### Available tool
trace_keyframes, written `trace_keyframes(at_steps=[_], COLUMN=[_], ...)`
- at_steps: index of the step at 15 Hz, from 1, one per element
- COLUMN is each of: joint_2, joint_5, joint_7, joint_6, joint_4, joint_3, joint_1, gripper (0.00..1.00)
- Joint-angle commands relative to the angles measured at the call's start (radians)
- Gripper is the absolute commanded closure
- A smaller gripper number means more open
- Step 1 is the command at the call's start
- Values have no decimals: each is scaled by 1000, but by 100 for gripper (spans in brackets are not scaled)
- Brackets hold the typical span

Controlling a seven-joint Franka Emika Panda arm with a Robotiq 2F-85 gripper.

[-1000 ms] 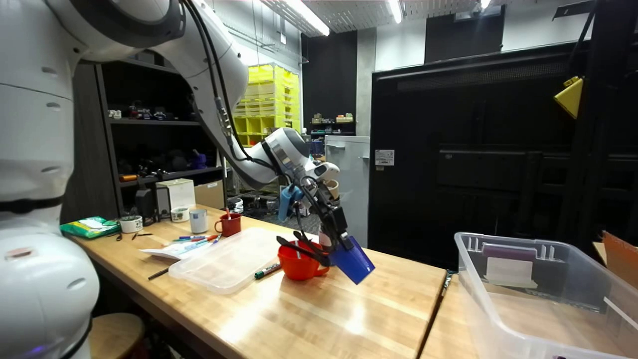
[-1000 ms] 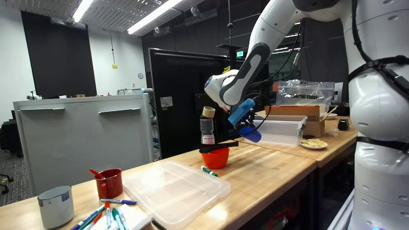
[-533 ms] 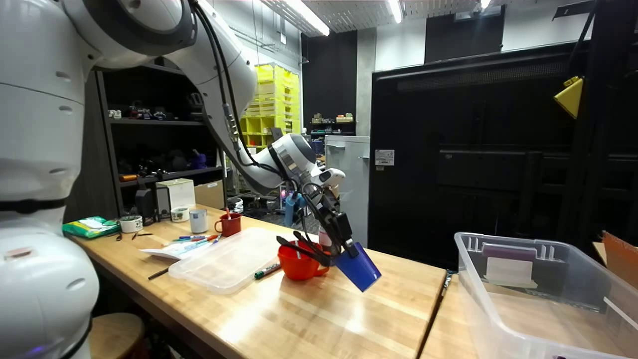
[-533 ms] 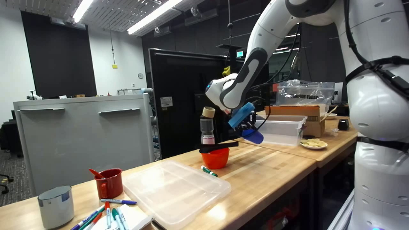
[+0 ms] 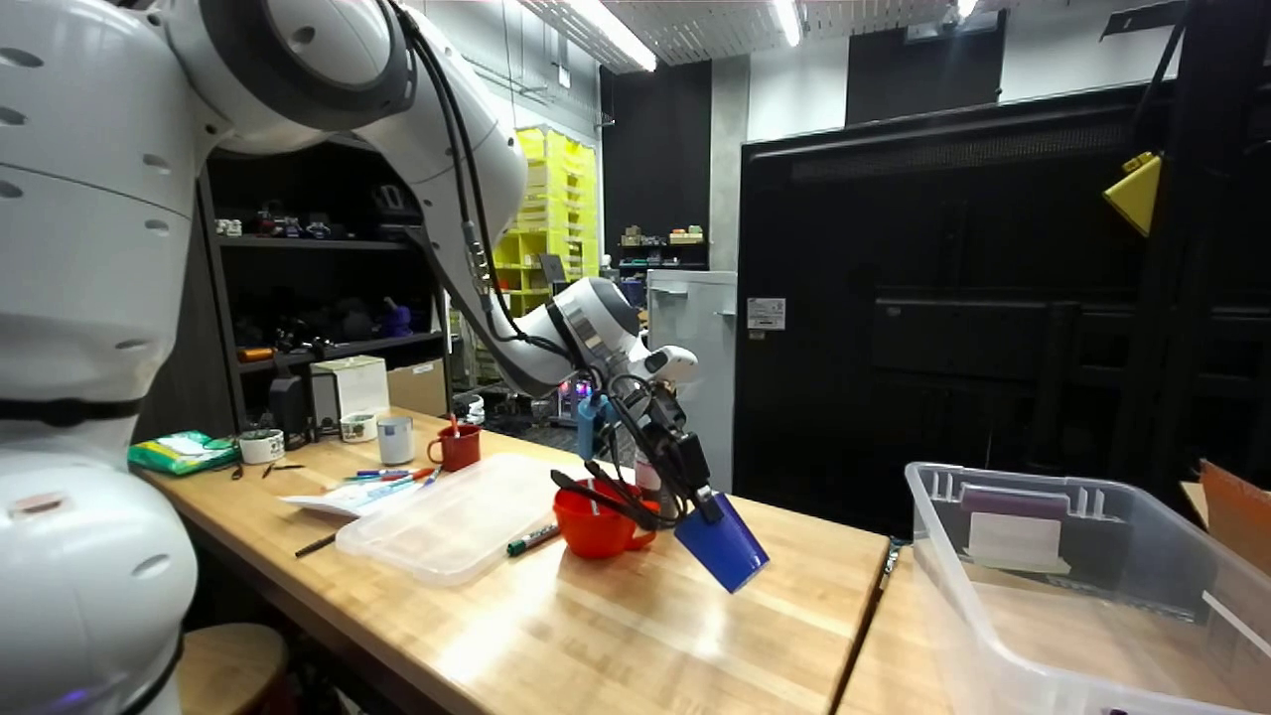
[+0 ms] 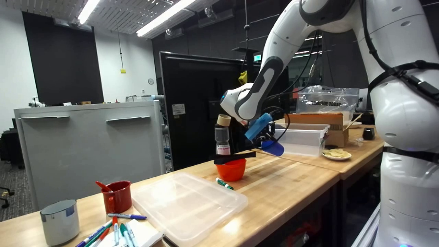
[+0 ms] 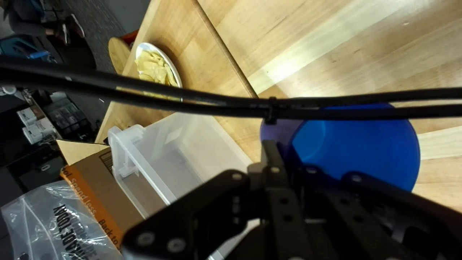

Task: Hang the blue cup on to the clamp on top of the orange jar

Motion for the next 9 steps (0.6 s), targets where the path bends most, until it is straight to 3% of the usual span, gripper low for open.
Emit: trace_keyframes(at_steps=[1, 9], joint_2=[21, 54], joint_5=[-16, 7], joint_7=[17, 2], joint_6=[-36, -48], joint_4=[27, 42], joint_3=[3, 15], joint_1=[15, 24], gripper=[99, 99])
